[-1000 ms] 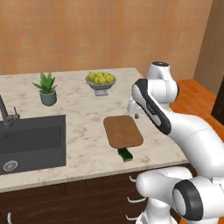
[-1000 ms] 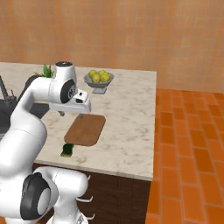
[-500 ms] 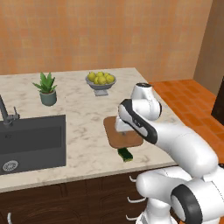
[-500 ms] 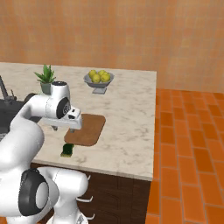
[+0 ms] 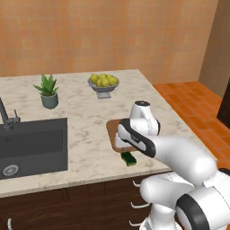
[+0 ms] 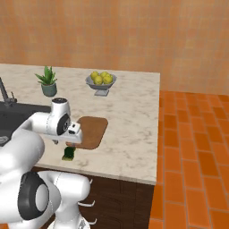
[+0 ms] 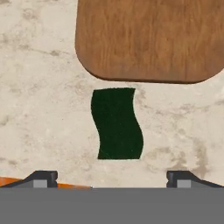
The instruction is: Pick up the sponge from the counter and clean the cutting board by briefly scrubbing or pressing down on the cutting board. Once finished, release the sponge.
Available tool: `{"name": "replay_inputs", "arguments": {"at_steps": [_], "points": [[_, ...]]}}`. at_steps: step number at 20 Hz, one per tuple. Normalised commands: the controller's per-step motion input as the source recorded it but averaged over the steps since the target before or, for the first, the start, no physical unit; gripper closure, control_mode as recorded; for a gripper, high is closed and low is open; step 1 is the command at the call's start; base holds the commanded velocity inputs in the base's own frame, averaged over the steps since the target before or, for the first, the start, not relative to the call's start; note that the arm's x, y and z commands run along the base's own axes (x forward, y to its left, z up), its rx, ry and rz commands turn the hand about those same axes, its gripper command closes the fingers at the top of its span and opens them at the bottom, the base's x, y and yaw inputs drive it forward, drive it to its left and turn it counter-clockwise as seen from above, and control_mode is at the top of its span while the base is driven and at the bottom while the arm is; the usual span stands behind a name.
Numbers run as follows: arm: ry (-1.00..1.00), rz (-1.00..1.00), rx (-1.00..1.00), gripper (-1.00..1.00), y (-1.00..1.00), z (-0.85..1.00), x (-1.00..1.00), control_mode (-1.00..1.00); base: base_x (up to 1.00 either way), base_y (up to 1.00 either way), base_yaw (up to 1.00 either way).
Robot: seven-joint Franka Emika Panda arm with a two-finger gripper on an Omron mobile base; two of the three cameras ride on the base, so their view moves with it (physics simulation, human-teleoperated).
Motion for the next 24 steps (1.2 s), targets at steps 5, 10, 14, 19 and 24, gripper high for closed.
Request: {"name": "replay_inputs", "arguments": {"at_steps": [5, 10, 14, 19, 24], "points": [[0.00, 0.00, 0.00, -1.00, 0.00, -0.37, 0.00, -1.00, 0.00, 0.00, 0.00], [0.00, 0.00, -0.01, -1.00, 0.00, -0.20, 0.06, -1.00, 0.00, 0.00, 0.00], [0.00, 0.00, 0.00, -1.00, 0.00, -0.10, 0.00, -1.00, 0.00, 0.00, 0.00], [0.00, 0.00, 0.00, -1.00, 0.00, -0.11, 0.11, -1.00, 0.00, 0.00, 0.00], [0.04, 0.00, 0.00, -1.00, 0.00, -0.15, 0.26, -1.00, 0.00, 0.00, 0.00]]}}
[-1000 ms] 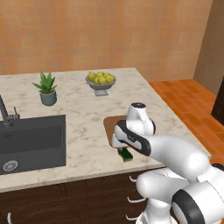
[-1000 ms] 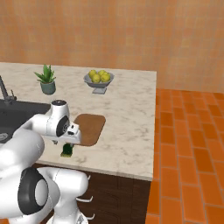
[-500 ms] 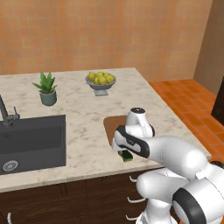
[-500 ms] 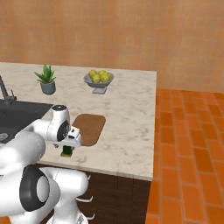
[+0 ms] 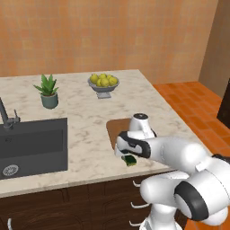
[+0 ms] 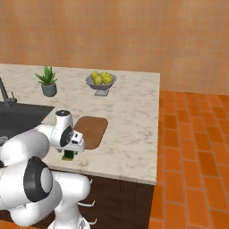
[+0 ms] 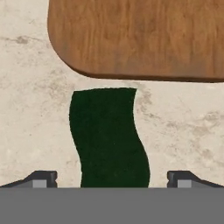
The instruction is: Pick up the sponge from the counter and clean the cutting board by briefly scrubbing or pressing down on the cutting board. Once finished, release the sponge.
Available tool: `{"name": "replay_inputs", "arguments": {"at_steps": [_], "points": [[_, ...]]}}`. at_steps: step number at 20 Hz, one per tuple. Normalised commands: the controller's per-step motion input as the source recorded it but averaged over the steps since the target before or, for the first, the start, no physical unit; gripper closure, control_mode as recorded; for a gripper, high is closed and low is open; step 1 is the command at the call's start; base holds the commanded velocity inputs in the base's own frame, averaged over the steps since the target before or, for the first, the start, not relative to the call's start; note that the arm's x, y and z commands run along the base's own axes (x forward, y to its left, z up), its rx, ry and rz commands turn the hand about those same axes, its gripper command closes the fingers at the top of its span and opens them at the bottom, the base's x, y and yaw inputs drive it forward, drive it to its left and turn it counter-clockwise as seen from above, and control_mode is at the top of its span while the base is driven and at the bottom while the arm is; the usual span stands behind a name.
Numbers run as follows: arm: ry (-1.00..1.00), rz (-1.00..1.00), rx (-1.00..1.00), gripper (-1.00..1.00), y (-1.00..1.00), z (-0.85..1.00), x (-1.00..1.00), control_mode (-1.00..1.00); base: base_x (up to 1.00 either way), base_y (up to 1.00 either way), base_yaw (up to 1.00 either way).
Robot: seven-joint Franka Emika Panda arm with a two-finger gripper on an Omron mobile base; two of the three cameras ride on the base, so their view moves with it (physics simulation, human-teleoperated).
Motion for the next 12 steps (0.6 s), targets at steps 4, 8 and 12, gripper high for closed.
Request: {"name": "replay_inputs", "arguments": {"at_steps": [4, 8, 12], "points": [[0.07, 0.00, 0.00, -1.00, 0.00, -0.16, 0.31, -1.00, 0.00, 0.00, 0.00], [0.06, 0.00, 0.00, -1.00, 0.00, -0.15, 0.22, -1.00, 0.00, 0.00, 0.00], [0.04, 0.00, -0.05, -1.00, 0.12, -0.21, 0.14, -1.00, 0.00, 0.00, 0.00]]}}
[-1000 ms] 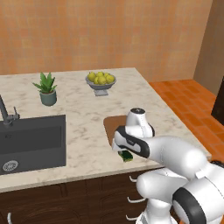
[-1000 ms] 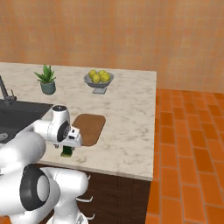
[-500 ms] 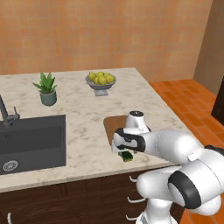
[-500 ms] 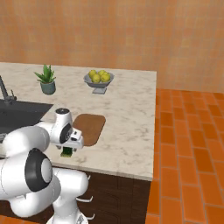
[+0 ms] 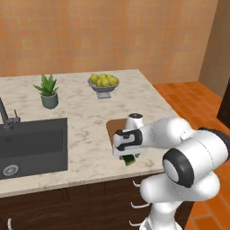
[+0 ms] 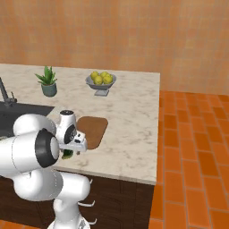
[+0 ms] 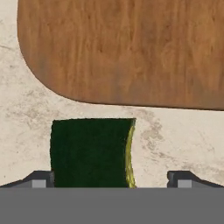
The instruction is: Pick up the sponge from the counter and clean the cutting board by briefly scrubbing or pressing down on the cutting board. Once finished, release the sponge.
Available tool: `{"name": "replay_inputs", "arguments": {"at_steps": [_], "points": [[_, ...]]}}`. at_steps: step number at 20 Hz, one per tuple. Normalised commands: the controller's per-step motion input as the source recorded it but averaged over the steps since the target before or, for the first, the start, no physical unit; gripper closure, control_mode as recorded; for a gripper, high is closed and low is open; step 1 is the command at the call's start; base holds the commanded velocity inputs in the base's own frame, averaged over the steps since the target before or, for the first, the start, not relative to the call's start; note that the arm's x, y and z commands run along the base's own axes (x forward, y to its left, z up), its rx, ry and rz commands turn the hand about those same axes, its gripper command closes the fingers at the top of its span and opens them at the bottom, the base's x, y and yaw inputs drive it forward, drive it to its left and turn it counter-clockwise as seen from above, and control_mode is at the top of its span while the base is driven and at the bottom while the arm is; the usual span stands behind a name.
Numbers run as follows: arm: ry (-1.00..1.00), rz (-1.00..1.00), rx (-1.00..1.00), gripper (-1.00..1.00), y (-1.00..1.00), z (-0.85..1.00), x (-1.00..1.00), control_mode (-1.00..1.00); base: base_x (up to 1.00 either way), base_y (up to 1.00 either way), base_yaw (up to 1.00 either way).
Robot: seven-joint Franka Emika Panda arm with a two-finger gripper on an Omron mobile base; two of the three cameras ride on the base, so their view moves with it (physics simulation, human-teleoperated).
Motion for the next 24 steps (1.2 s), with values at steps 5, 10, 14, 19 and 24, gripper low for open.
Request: {"name": "replay_inputs", "arguments": {"at_steps": [5, 10, 14, 19, 24], "points": [[0.00, 0.00, -0.14, -1.00, 0.35, -0.42, 0.00, -1.00, 0.00, 0.00, 0.00], [0.01, 0.00, -0.04, 1.00, 0.17, -0.46, 0.00, -1.00, 0.00, 0.00, 0.00], [0.00, 0.00, 0.03, 1.00, -0.01, -0.46, -0.17, -1.00, 0.00, 0.00, 0.00], [-0.01, 0.00, 0.19, 1.00, -0.16, -0.07, -0.29, -1.00, 0.00, 0.00, 0.00], [0.02, 0.03, 0.35, 1.00, -0.18, 0.15, 0.10, -1.00, 0.00, 0.00, 0.00]]}}
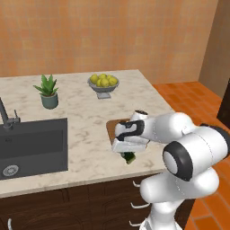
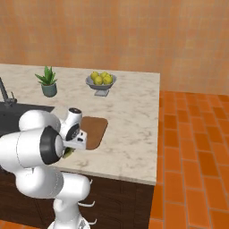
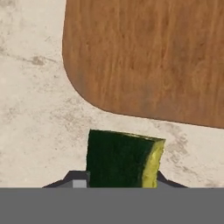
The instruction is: Pick up the sponge from the counter and clean the cutting board by briefly scrubbing or pressing down on the cutting board. Once finished, release the sponge.
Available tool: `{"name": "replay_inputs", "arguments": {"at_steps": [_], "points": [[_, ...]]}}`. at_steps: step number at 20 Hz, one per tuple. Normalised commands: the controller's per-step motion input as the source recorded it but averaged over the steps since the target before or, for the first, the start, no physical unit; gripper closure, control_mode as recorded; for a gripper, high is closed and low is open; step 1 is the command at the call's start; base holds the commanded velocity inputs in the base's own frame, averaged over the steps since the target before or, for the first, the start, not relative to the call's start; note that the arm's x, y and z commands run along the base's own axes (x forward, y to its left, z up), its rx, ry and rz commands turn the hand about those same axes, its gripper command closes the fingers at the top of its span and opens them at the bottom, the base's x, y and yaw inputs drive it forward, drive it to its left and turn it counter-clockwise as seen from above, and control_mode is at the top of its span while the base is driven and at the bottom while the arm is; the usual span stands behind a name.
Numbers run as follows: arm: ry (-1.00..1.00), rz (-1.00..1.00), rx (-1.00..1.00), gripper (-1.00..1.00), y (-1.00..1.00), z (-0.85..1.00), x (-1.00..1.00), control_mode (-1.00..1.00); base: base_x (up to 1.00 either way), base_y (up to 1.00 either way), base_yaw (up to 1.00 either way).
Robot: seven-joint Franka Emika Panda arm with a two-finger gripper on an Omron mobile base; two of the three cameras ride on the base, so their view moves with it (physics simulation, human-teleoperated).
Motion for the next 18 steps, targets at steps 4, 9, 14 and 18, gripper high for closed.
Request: {"name": "replay_inputs", "arguments": {"at_steps": [4, 9, 14, 18], "points": [[0.11, 0.08, 0.27, 1.00, 0.00, 0.49, 0.73, -1.00, 0.00, 0.00, 0.00], [0.03, 0.04, 0.16, 1.00, 0.09, 0.43, 0.57, -1.00, 0.00, 0.00, 0.00], [0.13, 0.01, 0.06, 1.00, 0.00, -0.06, 0.58, -1.00, 0.00, 0.00, 0.00], [0.10, 0.00, 0.00, 1.00, 0.15, -0.38, 0.45, -1.00, 0.00, 0.00, 0.00]]}}
